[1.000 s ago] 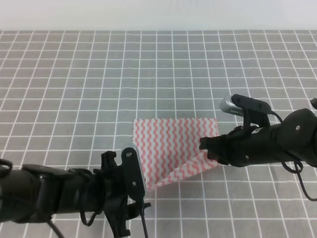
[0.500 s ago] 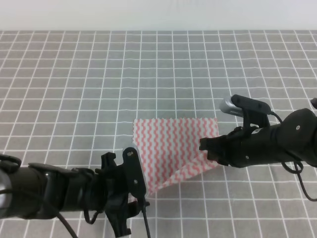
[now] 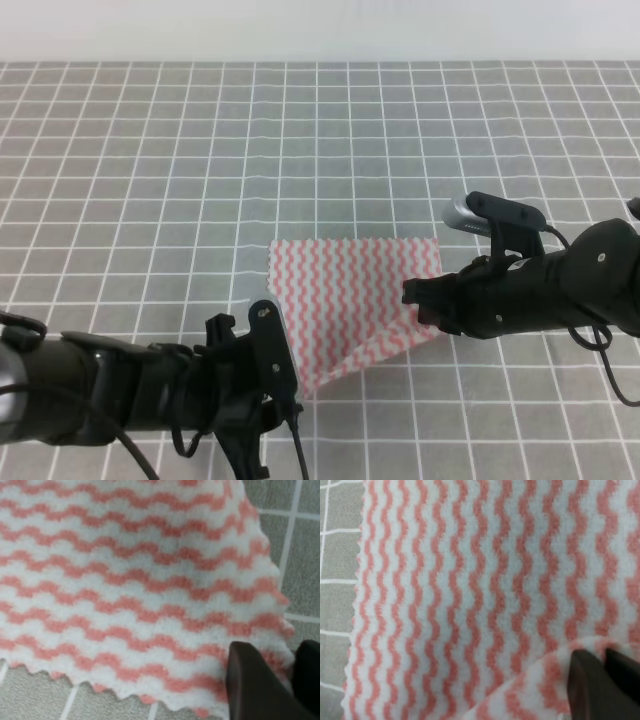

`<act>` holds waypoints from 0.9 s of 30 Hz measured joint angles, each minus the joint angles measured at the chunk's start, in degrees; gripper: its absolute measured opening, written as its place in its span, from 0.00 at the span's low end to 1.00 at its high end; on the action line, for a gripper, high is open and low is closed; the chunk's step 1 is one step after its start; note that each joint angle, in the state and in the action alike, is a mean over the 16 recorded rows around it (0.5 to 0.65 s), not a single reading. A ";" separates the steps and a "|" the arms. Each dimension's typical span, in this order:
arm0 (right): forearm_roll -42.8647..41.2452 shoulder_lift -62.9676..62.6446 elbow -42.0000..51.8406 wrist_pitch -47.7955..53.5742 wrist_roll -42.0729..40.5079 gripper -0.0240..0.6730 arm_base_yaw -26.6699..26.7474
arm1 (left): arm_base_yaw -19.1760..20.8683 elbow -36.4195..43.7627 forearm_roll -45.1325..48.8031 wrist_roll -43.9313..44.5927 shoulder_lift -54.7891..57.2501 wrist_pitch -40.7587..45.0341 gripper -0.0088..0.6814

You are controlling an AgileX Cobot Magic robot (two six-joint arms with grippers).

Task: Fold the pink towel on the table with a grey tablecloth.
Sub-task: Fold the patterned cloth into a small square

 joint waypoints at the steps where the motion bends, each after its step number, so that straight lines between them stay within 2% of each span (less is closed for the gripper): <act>1: 0.01 0.07 -0.01 0.00 -0.06 0.01 0.01 | 0.00 0.00 0.02 -0.19 -0.09 -0.06 0.25; 8: -0.01 0.07 0.00 0.17 -0.53 0.01 0.01 | -0.03 0.02 -0.01 -1.55 -0.63 -0.65 0.10; 13: -0.01 0.14 -0.01 0.23 -0.84 0.01 0.03 | -0.03 -0.31 -0.11 -3.99 -0.99 -1.30 0.04; 27: 0.16 -0.01 0.00 -0.71 -0.91 0.01 0.00 | 0.01 -4.51 0.00 -20.54 0.15 -4.25 0.01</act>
